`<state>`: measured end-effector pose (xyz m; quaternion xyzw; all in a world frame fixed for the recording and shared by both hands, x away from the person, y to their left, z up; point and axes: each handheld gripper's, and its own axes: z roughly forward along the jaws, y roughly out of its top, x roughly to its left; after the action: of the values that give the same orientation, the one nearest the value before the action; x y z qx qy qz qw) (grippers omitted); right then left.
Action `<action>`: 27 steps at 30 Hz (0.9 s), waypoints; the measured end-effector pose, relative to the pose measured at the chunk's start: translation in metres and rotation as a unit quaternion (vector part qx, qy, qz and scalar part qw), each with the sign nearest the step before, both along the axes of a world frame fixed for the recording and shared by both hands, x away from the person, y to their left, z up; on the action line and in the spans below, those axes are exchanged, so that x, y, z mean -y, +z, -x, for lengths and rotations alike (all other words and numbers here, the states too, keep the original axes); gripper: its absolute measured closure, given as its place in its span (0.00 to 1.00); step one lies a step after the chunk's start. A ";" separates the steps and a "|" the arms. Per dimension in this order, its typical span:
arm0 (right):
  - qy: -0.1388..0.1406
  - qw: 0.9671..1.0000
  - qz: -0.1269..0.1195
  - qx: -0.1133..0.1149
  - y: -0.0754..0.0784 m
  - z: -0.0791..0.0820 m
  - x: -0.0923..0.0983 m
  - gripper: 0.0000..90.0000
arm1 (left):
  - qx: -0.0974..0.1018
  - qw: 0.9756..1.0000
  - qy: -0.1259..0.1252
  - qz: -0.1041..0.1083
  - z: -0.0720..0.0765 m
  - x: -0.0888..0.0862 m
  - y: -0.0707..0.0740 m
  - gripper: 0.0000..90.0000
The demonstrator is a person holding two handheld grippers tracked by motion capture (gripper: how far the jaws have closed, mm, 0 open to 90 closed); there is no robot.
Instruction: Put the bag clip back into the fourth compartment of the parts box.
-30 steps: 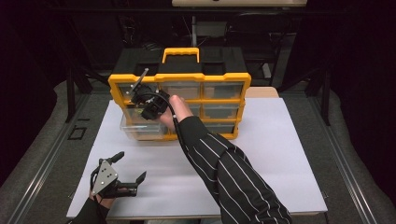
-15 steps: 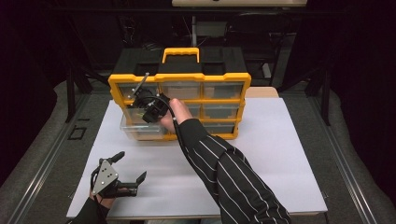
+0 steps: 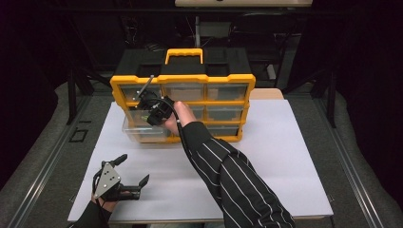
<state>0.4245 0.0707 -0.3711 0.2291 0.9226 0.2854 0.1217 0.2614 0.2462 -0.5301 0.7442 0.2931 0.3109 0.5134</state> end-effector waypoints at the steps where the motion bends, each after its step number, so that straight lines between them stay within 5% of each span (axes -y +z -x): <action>1: 0.000 1.000 0.002 0.001 -0.001 -0.001 0.000 0.88 | 0.000 1.000 0.000 0.000 0.000 0.000 0.000 0.00; 13: -0.002 1.000 0.001 -0.001 -0.004 -0.002 0.001 0.87 | 0.000 1.000 -0.001 -0.002 0.000 0.000 0.000 0.00; 16: -0.010 1.000 -0.015 -0.002 0.000 -0.001 0.005 0.61 | 0.000 1.000 0.001 -0.002 0.000 0.000 0.000 0.00; 27: -0.014 0.999 -0.048 0.013 0.017 0.008 0.024 0.21 | -0.001 1.000 0.000 -0.004 0.000 0.000 0.000 0.00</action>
<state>0.4168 0.0468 -0.3541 0.2439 0.9028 0.3307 0.1269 0.2619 0.2460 -0.5301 0.7467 0.2921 0.3116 0.5100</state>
